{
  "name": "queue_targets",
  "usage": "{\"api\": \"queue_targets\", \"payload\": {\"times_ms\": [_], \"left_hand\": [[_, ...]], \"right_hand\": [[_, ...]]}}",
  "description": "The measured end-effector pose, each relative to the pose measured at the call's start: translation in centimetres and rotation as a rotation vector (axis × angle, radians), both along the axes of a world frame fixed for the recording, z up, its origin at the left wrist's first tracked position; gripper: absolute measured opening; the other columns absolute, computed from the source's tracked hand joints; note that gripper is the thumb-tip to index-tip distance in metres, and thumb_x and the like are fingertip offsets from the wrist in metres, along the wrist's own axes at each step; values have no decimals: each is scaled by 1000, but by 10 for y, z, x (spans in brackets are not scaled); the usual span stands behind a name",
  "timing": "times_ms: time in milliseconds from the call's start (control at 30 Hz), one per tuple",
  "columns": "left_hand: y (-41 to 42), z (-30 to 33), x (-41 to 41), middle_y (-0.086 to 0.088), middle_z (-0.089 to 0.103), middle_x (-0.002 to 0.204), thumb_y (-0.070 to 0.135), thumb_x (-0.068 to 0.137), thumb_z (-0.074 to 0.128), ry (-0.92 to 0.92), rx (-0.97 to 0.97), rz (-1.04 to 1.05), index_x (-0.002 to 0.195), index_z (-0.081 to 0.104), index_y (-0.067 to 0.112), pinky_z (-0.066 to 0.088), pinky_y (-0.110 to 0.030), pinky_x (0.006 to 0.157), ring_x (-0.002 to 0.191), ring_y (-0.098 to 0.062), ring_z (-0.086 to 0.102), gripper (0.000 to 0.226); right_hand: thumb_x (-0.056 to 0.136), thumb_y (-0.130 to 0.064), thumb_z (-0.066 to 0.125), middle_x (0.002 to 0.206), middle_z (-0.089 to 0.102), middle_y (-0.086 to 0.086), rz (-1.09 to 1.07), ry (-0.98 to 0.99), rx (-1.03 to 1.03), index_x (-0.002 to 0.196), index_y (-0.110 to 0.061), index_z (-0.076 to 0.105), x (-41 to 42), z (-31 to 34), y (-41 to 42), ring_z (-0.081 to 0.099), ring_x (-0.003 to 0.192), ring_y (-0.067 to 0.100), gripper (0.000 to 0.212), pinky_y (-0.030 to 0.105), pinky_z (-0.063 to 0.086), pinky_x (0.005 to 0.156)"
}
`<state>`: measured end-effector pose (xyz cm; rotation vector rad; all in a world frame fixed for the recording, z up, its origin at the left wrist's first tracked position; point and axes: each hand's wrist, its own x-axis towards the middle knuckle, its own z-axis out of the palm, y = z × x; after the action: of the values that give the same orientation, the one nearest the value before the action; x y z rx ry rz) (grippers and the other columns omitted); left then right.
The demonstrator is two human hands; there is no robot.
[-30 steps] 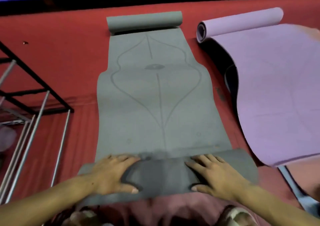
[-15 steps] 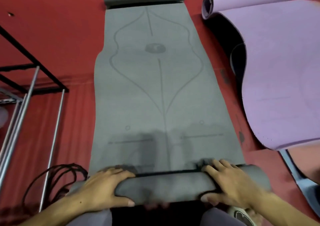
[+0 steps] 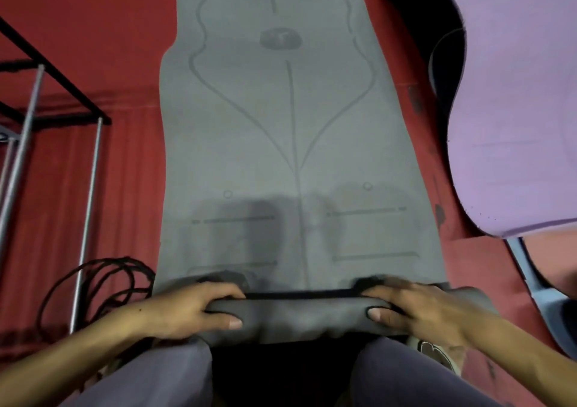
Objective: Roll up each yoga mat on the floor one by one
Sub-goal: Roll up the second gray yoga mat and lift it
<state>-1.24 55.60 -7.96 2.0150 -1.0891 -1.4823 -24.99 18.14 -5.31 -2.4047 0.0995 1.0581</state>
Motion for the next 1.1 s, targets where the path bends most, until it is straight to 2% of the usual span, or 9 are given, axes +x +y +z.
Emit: {"api": "queue_targets", "payload": {"times_ms": [233, 367, 433, 500, 633, 733, 867, 1000, 1100], "left_hand": [[-3, 6, 2, 16, 70, 111, 70, 99, 52, 10, 2, -51, 116, 68, 39, 50, -36, 100, 106, -5, 66, 39], [4, -6, -1, 11, 72, 97, 69, 92, 64, 122, -24, 65, 107, 71, 38, 54, -41, 88, 91, -3, 66, 35], [4, -9, -4, 12, 72, 92, 70, 87, 69, 159, -20, 102, 104, 72, 34, 53, -33, 82, 85, -3, 65, 40], [-4, -6, 1, 10, 75, 98, 56, 91, 75, 144, -42, 110, 105, 73, 27, 54, -30, 86, 91, -6, 69, 32], [-9, 4, 14, 0, 78, 99, 36, 90, 83, 187, -109, 175, 106, 74, 20, 57, -35, 88, 91, -12, 72, 24], [5, -4, -10, -3, 76, 90, 49, 83, 86, 219, -53, 147, 103, 72, 24, 53, -33, 75, 80, -8, 66, 35], [23, -30, -45, 3, 67, 82, 61, 79, 84, 119, -55, 144, 96, 63, 40, 46, -30, 66, 72, -1, 57, 35], [23, -40, -50, 8, 66, 86, 62, 81, 82, 100, -91, 114, 91, 64, 37, 51, -35, 71, 78, -6, 62, 32], [17, -38, -46, 12, 69, 86, 55, 90, 77, 160, -136, 94, 88, 69, 33, 50, -23, 72, 79, 0, 63, 23]], "right_hand": [[95, -69, 55, 111, 61, -25, -34, 20, 48, 121, -49, 49, 10, 0, 0, 58, 102, -5, 33, 32, 50, 96], [94, -66, 61, 114, 61, -28, -46, 61, 90, 130, -53, 50, 14, 4, -2, 57, 105, -9, 39, 20, 48, 92], [96, -64, 61, 114, 61, -23, -12, 99, 98, 131, -50, 53, 14, 12, -2, 61, 99, -9, 39, 15, 51, 79], [94, -59, 67, 107, 64, -21, -20, 110, 111, 126, -46, 56, 19, 21, -2, 63, 90, -10, 36, 14, 51, 69], [88, -59, 72, 112, 65, -21, 35, 10, 25, 125, -42, 56, 37, 28, -6, 61, 104, 1, 44, 30, 49, 97], [89, -57, 73, 116, 64, -15, 88, 81, 11, 125, -40, 55, 28, 28, 8, 60, 103, 5, 44, 32, 49, 93], [98, -67, 53, 141, 49, -6, 122, 101, 17, 146, -35, 47, -5, 4, 20, 46, 134, 15, 58, 30, 36, 114], [107, -57, 45, 134, 56, -9, -7, 115, 110, 142, -34, 59, -14, -15, 20, 49, 131, 6, 44, 12, 29, 107], [104, -55, 54, 120, 63, -17, -106, 148, 195, 128, -35, 64, -15, -21, 15, 60, 112, 1, 32, 21, 44, 100]]}}
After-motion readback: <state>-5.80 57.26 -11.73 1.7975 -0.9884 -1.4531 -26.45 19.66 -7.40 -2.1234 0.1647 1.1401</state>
